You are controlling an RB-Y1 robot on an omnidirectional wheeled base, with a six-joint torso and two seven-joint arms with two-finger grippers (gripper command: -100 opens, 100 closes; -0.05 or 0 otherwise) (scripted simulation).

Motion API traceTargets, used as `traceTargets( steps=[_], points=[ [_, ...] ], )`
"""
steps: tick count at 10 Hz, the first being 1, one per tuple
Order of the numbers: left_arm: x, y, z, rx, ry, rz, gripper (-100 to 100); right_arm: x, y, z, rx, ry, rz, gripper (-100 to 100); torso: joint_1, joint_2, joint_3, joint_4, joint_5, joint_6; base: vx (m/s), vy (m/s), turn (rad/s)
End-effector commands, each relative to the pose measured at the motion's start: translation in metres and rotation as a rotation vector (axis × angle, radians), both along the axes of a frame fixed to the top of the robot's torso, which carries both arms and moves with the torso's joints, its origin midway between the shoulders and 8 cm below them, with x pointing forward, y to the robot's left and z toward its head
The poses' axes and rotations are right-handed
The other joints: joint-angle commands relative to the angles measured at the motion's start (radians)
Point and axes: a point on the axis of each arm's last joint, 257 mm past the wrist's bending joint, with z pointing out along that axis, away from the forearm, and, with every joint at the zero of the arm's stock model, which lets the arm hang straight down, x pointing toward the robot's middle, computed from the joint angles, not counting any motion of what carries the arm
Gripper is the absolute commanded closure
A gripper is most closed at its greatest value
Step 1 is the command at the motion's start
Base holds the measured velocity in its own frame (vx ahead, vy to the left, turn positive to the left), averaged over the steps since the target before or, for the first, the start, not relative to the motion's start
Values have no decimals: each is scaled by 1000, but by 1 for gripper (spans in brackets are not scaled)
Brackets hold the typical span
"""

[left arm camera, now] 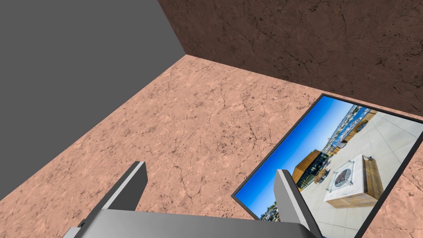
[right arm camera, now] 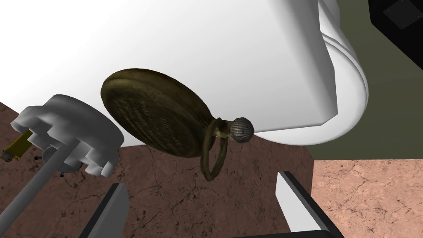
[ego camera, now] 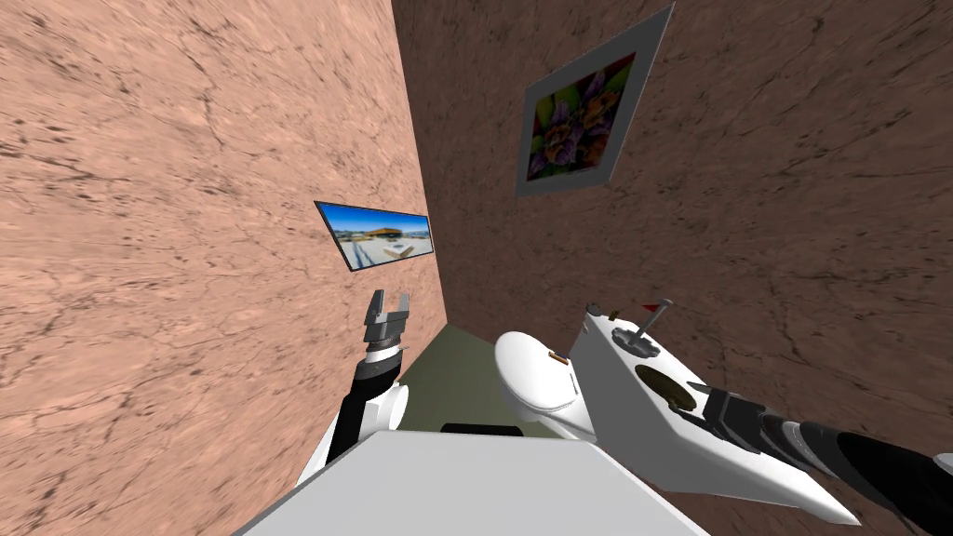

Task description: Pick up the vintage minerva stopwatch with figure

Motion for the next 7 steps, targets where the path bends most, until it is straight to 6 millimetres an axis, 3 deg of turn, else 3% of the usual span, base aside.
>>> traceTargets(
  steps=[1, 6, 7],
  points=[
    [0, 0, 0, 0, 0, 0, 0, -12, -10, -2, -4, 1, -10, -100, 0, 0, 0, 0, 0, 0, 43, 29, 32],
    [0, 0, 0, 0, 0, 0, 0, -53, -36, -10, -2, 2, -40, -100, 0, 0, 0, 0, 0, 0, 53, 34, 65],
    [0, 0, 0, 0, 0, 0, 0, -54, -37, -10, -4, 2, -43, -100, 1, 0, 0, 0, 0, 0, 42, 36, 38]
  ],
)
